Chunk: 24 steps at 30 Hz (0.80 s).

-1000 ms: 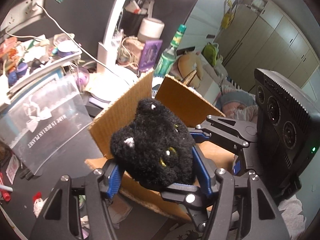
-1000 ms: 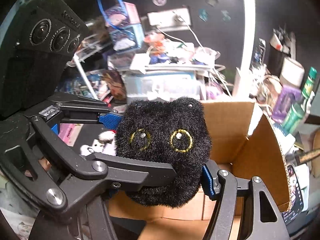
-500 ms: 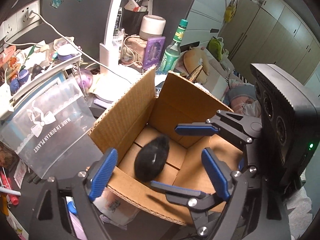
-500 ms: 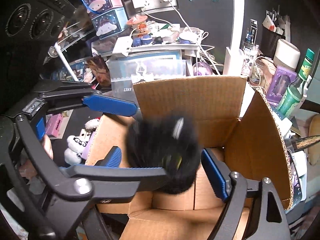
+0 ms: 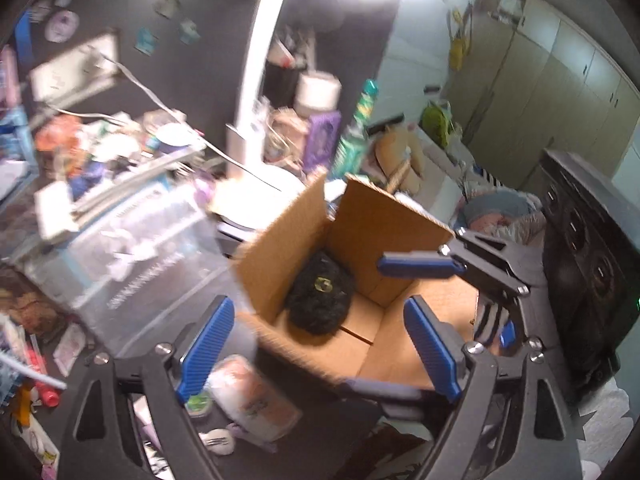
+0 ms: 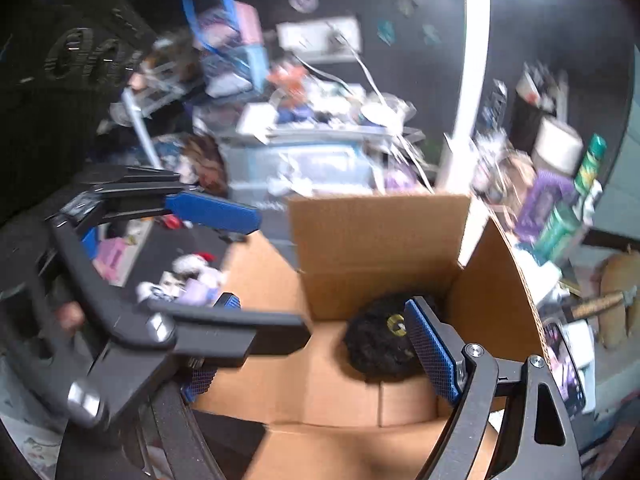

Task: Organize objects
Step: 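Return the right tool to the desk and grasp the white fluffy plush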

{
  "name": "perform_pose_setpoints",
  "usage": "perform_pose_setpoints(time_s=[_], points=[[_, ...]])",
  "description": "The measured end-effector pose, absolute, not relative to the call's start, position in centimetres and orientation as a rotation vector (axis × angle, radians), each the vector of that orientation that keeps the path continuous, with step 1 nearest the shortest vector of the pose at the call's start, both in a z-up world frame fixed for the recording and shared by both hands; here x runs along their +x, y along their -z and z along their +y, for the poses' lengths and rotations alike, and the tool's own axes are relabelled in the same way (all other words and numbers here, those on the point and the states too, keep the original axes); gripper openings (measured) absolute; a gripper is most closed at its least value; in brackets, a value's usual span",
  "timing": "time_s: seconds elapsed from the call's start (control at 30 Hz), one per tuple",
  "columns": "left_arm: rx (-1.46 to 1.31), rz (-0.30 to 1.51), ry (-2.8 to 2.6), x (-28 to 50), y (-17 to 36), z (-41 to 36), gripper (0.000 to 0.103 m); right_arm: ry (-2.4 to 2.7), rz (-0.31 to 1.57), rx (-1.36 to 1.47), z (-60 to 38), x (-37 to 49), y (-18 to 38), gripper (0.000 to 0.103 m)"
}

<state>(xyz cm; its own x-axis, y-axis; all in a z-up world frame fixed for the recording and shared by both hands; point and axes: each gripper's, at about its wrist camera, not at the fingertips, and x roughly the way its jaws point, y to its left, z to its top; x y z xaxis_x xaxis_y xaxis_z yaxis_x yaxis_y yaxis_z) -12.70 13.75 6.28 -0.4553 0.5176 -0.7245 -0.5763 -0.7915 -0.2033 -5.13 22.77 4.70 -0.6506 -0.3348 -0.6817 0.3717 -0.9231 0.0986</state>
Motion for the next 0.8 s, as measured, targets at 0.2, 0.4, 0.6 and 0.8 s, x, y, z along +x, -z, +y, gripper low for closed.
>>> perform_pose_setpoints(time_s=[0.2,0.4,0.6,0.8], points=[[-0.992,0.044,-2.447,-9.6,-7.2,5.3,0.094,2.415,0.197,0.853,16.2,-2.2,-6.3,0.082],[-1.02,-0.021,-2.648,-5.9,-2.9,-2.6,0.101,2.129,0.189,0.855,9.0,-1.5,-2.4,0.082],[-1.156,-0.23,-2.664,-3.2,4.6,-8.4,0.101,1.949,0.127,1.014,3.2,-3.0,5.5,0.082],[-1.219,-0.332,-2.597,-1.7,9.2,-10.0,0.101,1.924,0.089,1.11,0.3,-4.0,9.9,0.082]])
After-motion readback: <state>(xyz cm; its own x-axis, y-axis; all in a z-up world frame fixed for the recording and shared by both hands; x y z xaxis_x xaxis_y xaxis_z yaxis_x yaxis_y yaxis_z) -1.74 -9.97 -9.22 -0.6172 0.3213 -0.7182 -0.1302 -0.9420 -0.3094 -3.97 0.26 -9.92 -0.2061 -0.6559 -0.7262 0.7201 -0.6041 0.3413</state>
